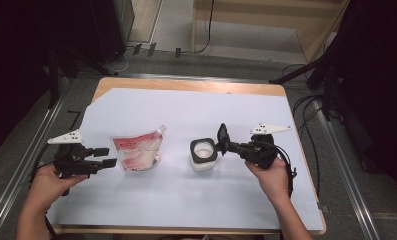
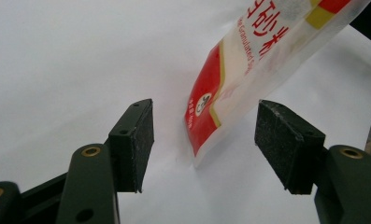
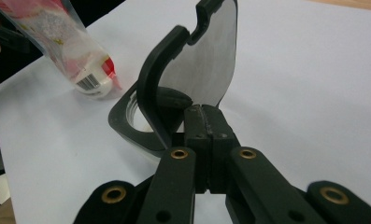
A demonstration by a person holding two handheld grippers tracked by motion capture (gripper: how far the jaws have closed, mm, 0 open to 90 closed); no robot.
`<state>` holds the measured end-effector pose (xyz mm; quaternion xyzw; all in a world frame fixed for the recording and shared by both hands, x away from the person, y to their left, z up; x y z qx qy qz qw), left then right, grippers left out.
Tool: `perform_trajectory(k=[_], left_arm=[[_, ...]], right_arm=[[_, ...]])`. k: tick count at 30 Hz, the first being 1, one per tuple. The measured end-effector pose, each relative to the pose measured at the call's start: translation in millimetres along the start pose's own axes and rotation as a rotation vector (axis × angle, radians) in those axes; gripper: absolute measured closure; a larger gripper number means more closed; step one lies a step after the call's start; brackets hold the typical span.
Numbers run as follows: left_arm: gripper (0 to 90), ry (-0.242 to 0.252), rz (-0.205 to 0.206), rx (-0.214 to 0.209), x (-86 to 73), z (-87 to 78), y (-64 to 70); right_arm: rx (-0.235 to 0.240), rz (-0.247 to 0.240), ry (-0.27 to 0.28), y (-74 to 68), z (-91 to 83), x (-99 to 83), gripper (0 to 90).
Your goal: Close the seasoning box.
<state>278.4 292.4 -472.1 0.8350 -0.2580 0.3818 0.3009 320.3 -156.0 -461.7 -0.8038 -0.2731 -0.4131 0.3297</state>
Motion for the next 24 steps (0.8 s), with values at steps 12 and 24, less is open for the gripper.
perform_trajectory(k=[12, 24], left_arm=[[38.5, 0.020, -0.029, 0.059, 1.6, -2.6, -9.8], [37.6, -0.001, -0.047, 0.083, 2.4, 5.1, -12.2]], right_arm=[[0.006, 0.001, -0.010, -4.1, 7.5, -1.1, 90.0], [0.025, 0.009, 0.000, -10.5, 15.9, -0.6, 90.0]])
Point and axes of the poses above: each handheld gripper's, and its own axes: z roughly forward along the jaws, x roughly out of its top, y roughly to its right, the point moved 5 cm from there along z, roughly forward along the jaws, and after that the axes turned 6 degrees about y, right-handed, at the moved point
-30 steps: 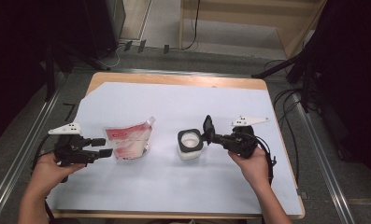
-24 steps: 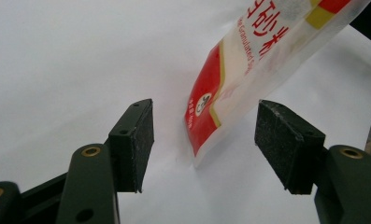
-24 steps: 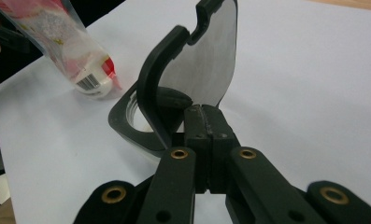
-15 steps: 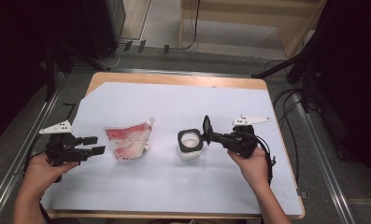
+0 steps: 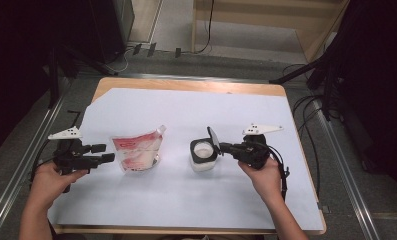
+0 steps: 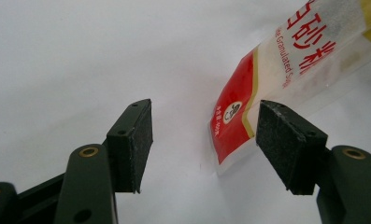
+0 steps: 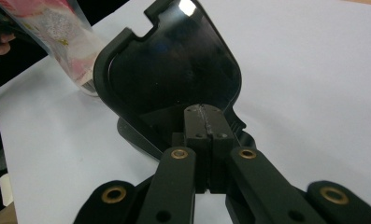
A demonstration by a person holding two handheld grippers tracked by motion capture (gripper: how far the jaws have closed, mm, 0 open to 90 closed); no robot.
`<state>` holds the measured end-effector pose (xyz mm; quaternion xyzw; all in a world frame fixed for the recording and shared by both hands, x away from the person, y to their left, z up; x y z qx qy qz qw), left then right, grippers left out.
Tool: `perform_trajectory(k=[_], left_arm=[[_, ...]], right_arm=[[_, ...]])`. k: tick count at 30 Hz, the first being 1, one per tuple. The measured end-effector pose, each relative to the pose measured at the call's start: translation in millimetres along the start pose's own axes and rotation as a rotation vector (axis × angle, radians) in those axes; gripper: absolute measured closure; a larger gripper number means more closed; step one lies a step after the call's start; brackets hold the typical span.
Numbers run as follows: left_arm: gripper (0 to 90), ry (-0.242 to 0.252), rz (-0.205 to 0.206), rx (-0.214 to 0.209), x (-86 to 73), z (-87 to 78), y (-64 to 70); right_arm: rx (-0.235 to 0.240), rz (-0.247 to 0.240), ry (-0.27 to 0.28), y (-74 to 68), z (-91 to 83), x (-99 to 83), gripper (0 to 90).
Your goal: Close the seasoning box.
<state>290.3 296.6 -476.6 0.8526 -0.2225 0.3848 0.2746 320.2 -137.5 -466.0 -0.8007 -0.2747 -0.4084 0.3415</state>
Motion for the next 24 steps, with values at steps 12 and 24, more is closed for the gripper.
perform_trajectory(k=[12, 24], left_arm=[[37.6, 0.002, 0.006, 0.001, 0.2, 0.9, 0.3], [37.5, 0.001, 0.008, 0.008, 3.1, 3.3, 2.9]], right_arm=[[0.024, -0.023, -0.039, -11.3, 13.7, -5.2, 90.0], [0.025, -0.034, -0.026, -9.2, 11.4, -3.9, 85.2]])
Point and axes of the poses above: each handheld gripper's, and its own axes: z roughly forward along the jaws, x roughly out of its top, y roughly to its right, the point moved 5 cm from there along z, roughly forward along the jaws, and after that the axes turned 6 degrees about y, right-handed, at the moved point
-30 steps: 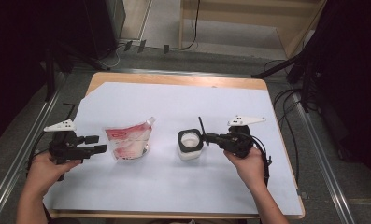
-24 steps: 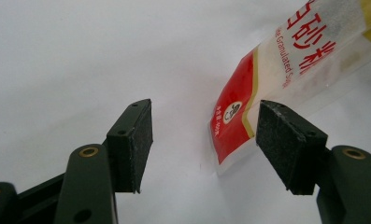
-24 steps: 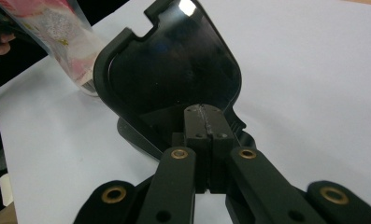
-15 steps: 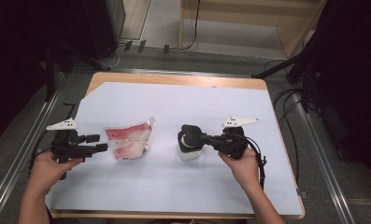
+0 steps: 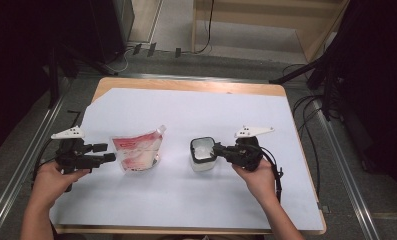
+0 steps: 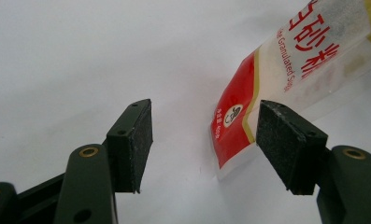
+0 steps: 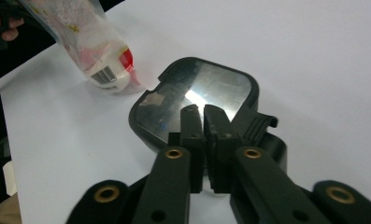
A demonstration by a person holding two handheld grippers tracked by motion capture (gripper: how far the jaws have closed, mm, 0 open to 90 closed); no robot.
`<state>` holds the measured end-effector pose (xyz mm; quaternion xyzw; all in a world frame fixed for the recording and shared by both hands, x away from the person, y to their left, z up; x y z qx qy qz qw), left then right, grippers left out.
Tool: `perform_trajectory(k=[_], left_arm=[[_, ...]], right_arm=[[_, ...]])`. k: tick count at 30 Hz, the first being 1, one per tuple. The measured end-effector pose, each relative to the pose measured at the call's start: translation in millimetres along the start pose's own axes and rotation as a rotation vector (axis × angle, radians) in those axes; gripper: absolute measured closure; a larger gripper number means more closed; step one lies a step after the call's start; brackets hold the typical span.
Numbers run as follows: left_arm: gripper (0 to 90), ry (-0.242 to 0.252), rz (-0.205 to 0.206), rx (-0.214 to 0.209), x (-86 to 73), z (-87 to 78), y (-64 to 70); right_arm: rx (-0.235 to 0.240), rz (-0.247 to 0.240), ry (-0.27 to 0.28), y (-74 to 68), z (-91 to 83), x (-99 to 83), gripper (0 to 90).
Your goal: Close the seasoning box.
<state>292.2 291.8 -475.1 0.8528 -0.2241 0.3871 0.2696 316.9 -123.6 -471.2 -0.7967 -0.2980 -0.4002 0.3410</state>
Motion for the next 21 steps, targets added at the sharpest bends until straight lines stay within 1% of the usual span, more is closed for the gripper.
perform_trajectory(k=[3, 7, 9, 12, 13, 14, 16, 17, 18, 19, 21], left_arm=[[37.3, -0.004, 0.002, 0.008, 0.3, 1.4, -0.6], [37.1, -0.004, 0.005, 0.009, 0.7, 2.9, 0.8], [37.0, -0.007, 0.008, 0.016, 1.0, 3.6, 0.7], [37.1, -0.015, 0.012, 0.023, 1.4, 4.5, 0.2], [37.1, -0.012, 0.005, 0.021, 1.6, 5.3, 1.1], [37.1, -0.018, 0.008, 0.022, 1.8, 5.3, 1.0], [37.1, -0.019, 0.016, 0.025, 2.2, 6.6, 1.5], [37.1, -0.015, 0.009, 0.021, 2.4, 7.3, 2.4], [37.1, -0.015, 0.011, 0.018, 2.8, 7.9, 2.7], [37.1, -0.022, 0.017, 0.017, 3.1, 7.7, 2.9], [37.1, -0.015, 0.012, 0.022, 3.7, 9.1, 4.0]], right_arm=[[-0.006, -0.007, 0.012, 4.5, -5.5, 0.8, 80.5], [-0.032, -0.009, 0.038, 13.6, -14.6, 1.5, 72.2], [-0.050, -0.020, 0.060, 18.7, -19.0, 1.9, 66.0], [-0.074, -0.045, 0.077, 25.8, -25.0, 0.9, 58.5], [-0.087, -0.048, 0.079, 28.0, -27.0, 0.2, 56.7], [-0.090, -0.050, 0.082, 30.2, -28.5, -0.5, 55.1], [-0.088, -0.050, 0.085, 34.0, -30.8, -2.3, 50.1], [-0.082, -0.050, 0.087, 36.0, -31.9, -3.3, 47.4], [-0.081, -0.043, 0.084, 37.6, -33.2, -4.6, 47.1], [-0.091, -0.052, 0.081, 40.2, -34.4, -6.0, 45.5], [-0.097, -0.056, 0.079, 44.5, -37.3, -8.3, 43.3]])
Point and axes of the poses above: each handheld gripper's, and its own axes: z roughly forward along the jaws, x roughly out of its top, y roughly to its right, the point moved 5 cm from there along z, roughly forward along the jaws, and after that the axes turned 6 degrees about y, right-handed, at the moved point
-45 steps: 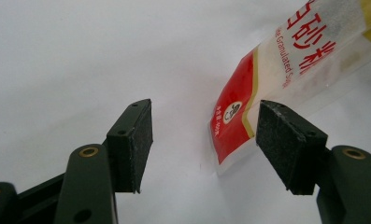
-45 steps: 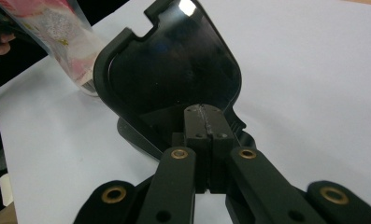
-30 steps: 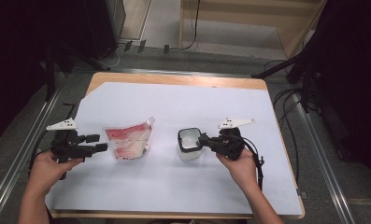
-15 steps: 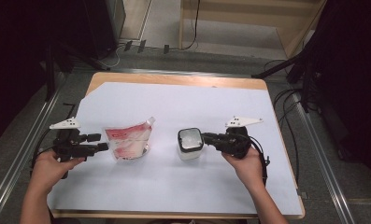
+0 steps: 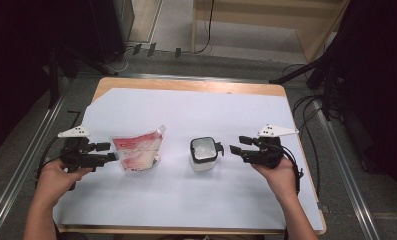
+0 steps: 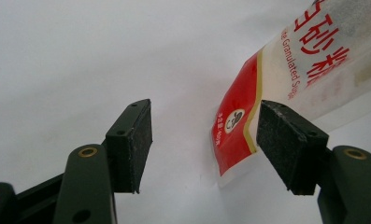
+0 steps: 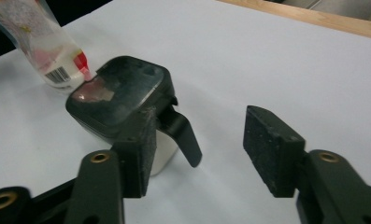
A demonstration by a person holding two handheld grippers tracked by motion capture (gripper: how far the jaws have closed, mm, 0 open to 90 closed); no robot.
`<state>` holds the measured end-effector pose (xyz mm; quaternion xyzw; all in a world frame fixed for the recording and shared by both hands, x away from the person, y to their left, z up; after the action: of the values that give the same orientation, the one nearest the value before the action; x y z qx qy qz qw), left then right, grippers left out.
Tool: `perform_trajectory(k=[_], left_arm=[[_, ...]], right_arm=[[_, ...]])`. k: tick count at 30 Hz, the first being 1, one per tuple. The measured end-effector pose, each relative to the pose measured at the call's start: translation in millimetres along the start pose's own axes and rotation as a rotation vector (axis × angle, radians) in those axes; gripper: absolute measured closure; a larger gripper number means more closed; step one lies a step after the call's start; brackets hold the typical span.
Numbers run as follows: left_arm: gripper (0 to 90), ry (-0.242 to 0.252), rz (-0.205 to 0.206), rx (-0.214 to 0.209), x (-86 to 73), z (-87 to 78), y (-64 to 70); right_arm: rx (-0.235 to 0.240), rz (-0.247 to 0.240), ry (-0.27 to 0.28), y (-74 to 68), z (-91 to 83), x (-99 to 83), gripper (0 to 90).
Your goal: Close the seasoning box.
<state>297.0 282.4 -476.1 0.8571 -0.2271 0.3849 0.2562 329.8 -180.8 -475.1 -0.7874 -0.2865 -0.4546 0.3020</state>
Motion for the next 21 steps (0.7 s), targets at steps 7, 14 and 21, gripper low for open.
perform_trajectory(k=[7, 14, 21], left_arm=[[37.1, -0.001, 0.008, 0.005, 2.3, 3.0, 0.1], [36.5, 0.000, 0.012, 0.008, 5.4, 7.1, -0.4], [36.1, -0.014, 0.027, 0.005, 7.7, 13.3, -1.0]], right_arm=[[-0.005, 0.039, 0.009, 13.6, -7.7, -10.0, 34.3], [-0.080, 0.011, 0.019, 26.3, -10.4, -25.0, 28.2], [-0.147, -0.004, -0.025, 37.1, -9.8, -43.5, 21.8]])
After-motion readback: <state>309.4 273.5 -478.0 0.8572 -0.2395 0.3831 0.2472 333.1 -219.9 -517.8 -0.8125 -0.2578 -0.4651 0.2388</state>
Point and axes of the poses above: each handheld gripper's, and its own axes: z roughly forward along the jaws, x roughly out of its top, y roughly to its right, the point moved 5 cm from there along z, roughly forward along the jaws, and after that the axes turned 6 degrees about y, right-handed, at the moved point
